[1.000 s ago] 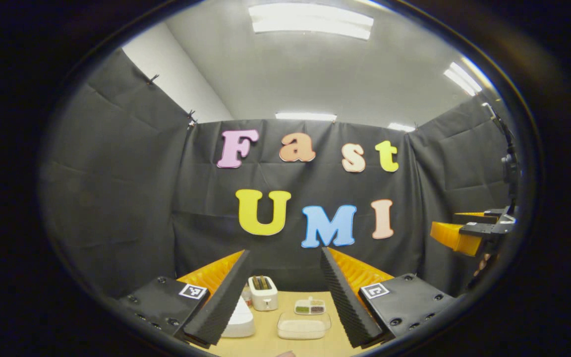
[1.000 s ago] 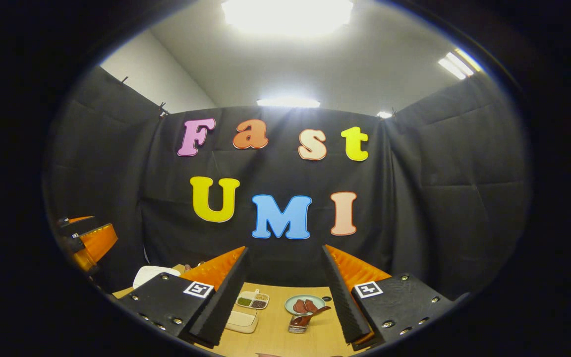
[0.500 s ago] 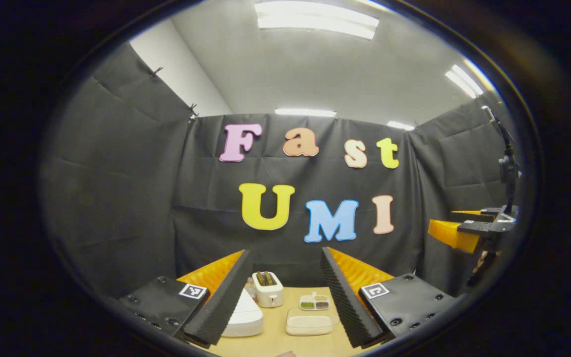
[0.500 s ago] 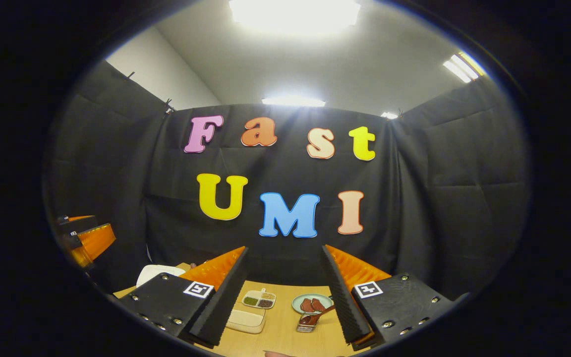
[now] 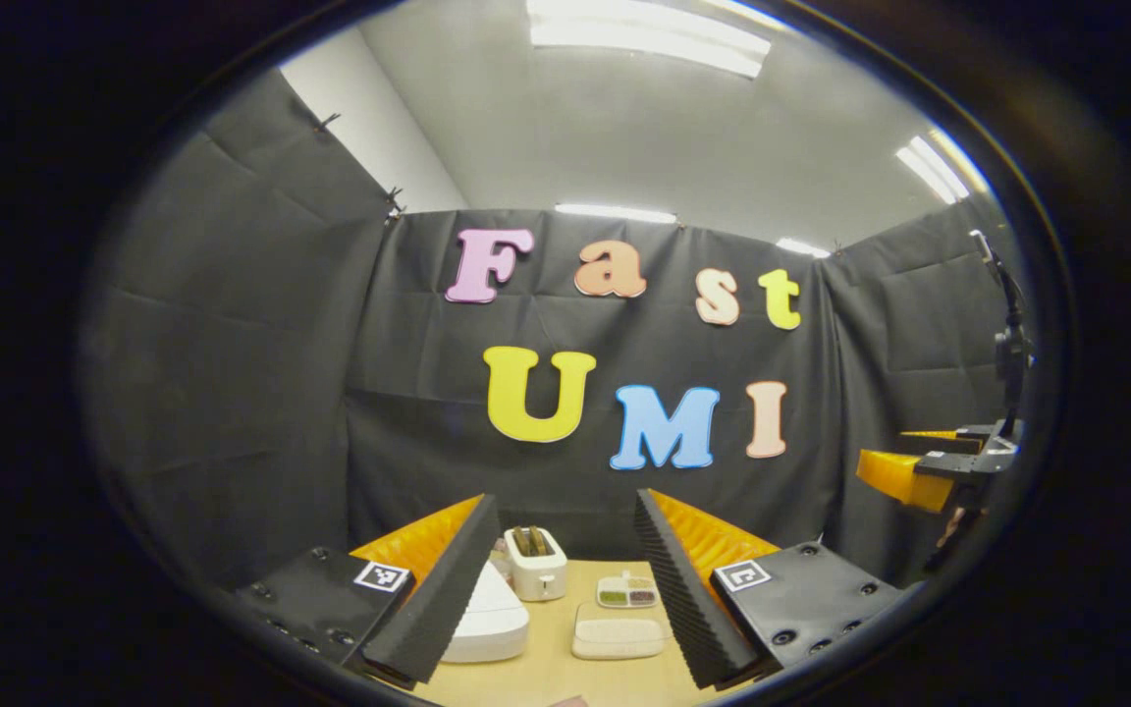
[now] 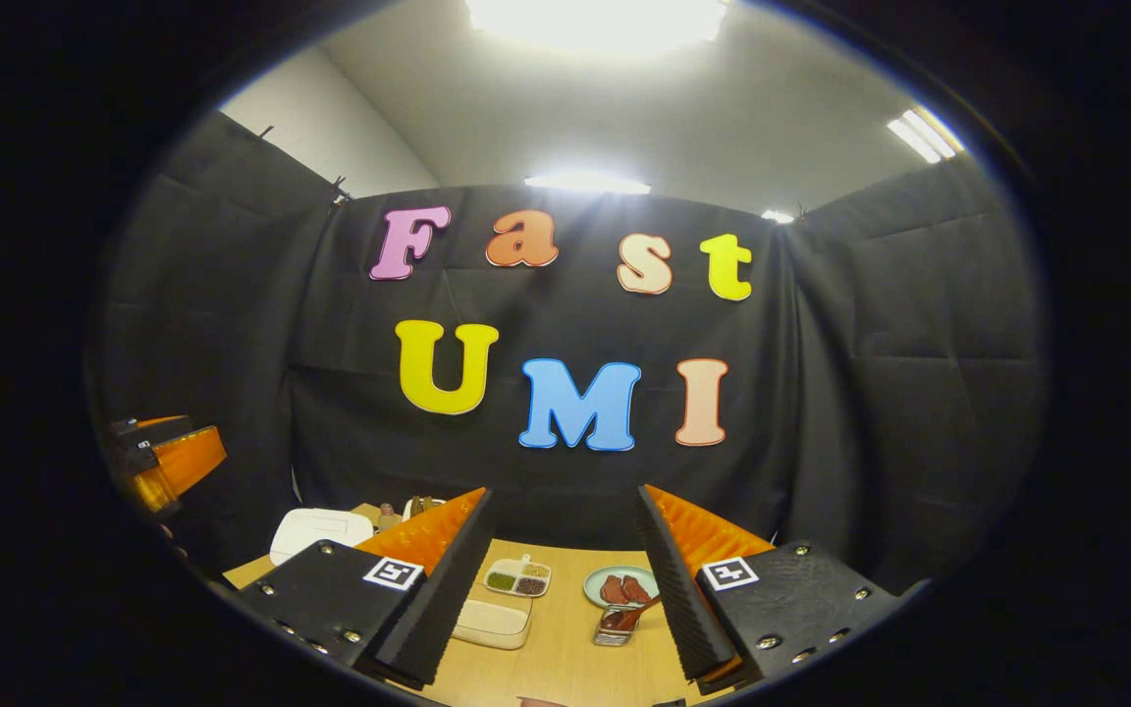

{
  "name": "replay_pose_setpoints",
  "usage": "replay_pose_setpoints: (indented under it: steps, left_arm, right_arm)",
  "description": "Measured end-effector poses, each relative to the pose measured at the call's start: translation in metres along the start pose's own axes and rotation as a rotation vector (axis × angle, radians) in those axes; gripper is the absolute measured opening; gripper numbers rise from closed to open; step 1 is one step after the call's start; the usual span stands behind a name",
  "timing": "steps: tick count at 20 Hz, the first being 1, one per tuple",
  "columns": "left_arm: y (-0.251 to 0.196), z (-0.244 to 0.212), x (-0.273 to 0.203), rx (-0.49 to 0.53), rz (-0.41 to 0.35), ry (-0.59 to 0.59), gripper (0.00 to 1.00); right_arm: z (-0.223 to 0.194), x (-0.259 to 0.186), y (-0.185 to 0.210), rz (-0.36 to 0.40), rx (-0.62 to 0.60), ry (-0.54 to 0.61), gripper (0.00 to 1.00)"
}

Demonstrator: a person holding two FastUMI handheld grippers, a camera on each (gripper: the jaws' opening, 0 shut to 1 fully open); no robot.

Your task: Close the left gripper, press the button to open the rice cooker; take a wooden spoon from the chopstick holder with the right hand, scoop a spoonful of rice and pour it into the rice cooker, then put the wooden spoon back into the chopstick holder.

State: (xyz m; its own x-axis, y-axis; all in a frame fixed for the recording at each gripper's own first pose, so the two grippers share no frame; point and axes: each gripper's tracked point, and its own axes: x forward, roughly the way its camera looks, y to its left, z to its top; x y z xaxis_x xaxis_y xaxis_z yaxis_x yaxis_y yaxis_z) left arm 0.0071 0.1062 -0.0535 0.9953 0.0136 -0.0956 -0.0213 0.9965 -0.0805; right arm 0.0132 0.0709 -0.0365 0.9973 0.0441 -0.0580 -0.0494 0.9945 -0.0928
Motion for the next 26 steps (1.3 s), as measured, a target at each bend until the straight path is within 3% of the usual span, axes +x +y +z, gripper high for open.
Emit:
replay_pose_setpoints:
  steps: [5,11,13,14,15,17,19,22,24,25,26]
  left_arm:
    - [-0.001,-0.001,0.008,0.01,0.09,0.006,0.97]
    - [0.004,0.001,0.02,0.065,0.198,0.013,0.94]
    - [0.006,-0.011,0.026,0.043,0.227,0.036,0.94]
    - [0.009,-0.018,0.03,0.035,0.239,0.048,0.99]
    - [0.014,-0.03,0.037,0.031,0.256,0.068,0.97]
    - [0.024,-0.048,0.051,0.043,0.287,0.093,0.89]
    - [0.044,-0.074,0.068,0.036,0.339,0.134,0.63]
    - [0.065,-0.118,0.097,-0.037,0.38,0.204,0.35]
    - [0.075,-0.155,0.115,-0.098,0.381,0.272,0.16]
    - [0.082,-0.171,0.123,-0.124,0.383,0.295,0.01]
    - [0.089,-0.187,0.133,-0.136,0.398,0.324,0.1]
  right_arm:
    - [-0.016,0.036,0.004,0.095,-0.019,0.007,0.88]
    - [-0.029,0.08,0.013,0.218,0.047,0.004,0.88]
    - [-0.037,0.09,0.021,0.259,0.067,0.013,0.88]
    - [-0.04,0.094,0.025,0.279,0.078,0.016,0.88]
    - [-0.042,0.097,0.029,0.299,0.086,0.017,0.88]
    - [-0.046,0.102,0.032,0.329,0.082,0.017,0.88]
    - [-0.05,0.107,0.026,0.336,0.053,0.007,0.88]
    - [-0.065,0.117,0.016,0.337,0.032,0.022,0.88]
    - [-0.073,0.123,0.01,0.334,0.021,0.029,0.88]
    - [-0.078,0.126,0.007,0.329,0.01,0.028,0.88]
    - [-0.081,0.129,0.004,0.326,-0.004,0.027,0.88]
